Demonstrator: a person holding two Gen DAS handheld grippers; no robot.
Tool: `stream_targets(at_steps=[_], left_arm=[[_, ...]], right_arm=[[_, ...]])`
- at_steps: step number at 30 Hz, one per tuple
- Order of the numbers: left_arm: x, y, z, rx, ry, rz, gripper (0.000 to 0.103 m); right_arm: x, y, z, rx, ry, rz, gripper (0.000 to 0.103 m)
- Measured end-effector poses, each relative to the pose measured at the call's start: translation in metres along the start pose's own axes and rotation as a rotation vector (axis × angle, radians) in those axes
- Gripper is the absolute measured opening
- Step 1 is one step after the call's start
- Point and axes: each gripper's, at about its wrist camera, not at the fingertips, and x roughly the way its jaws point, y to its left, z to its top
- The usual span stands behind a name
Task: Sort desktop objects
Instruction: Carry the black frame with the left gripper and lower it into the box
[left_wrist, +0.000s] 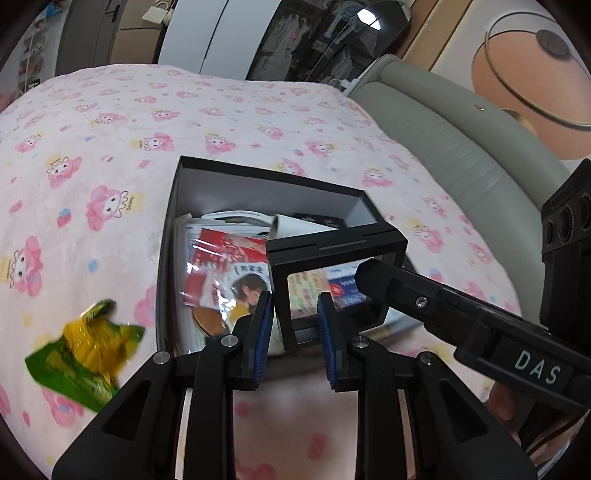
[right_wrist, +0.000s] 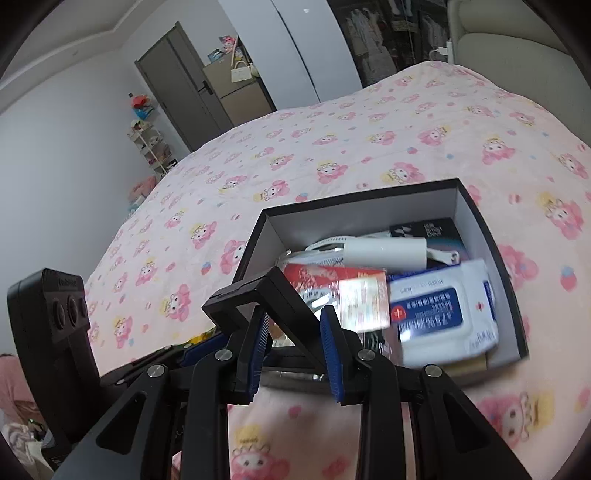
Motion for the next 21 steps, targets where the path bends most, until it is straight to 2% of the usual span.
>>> stream_targets(at_steps=[3,6,11,15,21], left_arm=[[0.011,0.006,0.003,-0.029,0.036,0.039,0.023],[0.02,0.008,0.003,-0.032,0.034,0.084,0.022],[0.042,0.016,0.003,-0.048,0.081,0.112,0.022],[0.054,0.011,0.0,-0.027,0.106,0.183,0.021],[0.056,0.013,-0.004,-0.033,0.117,0.187,0.021]], right_arm=[[0.019,-0.007,0.001,0.035,0.011,0.026,0.027],[0.035,-0.014,0.0,0.063,0.014,0.03,0.027],[0.057,-0.033,-0.002,0.121,0.048,0.058,0.027],[0.068,-0.044,-0.006,0.163,0.075,0.072,0.027],[0.058,-0.061,-0.01,0.209,0.051,0.045,0.027]])
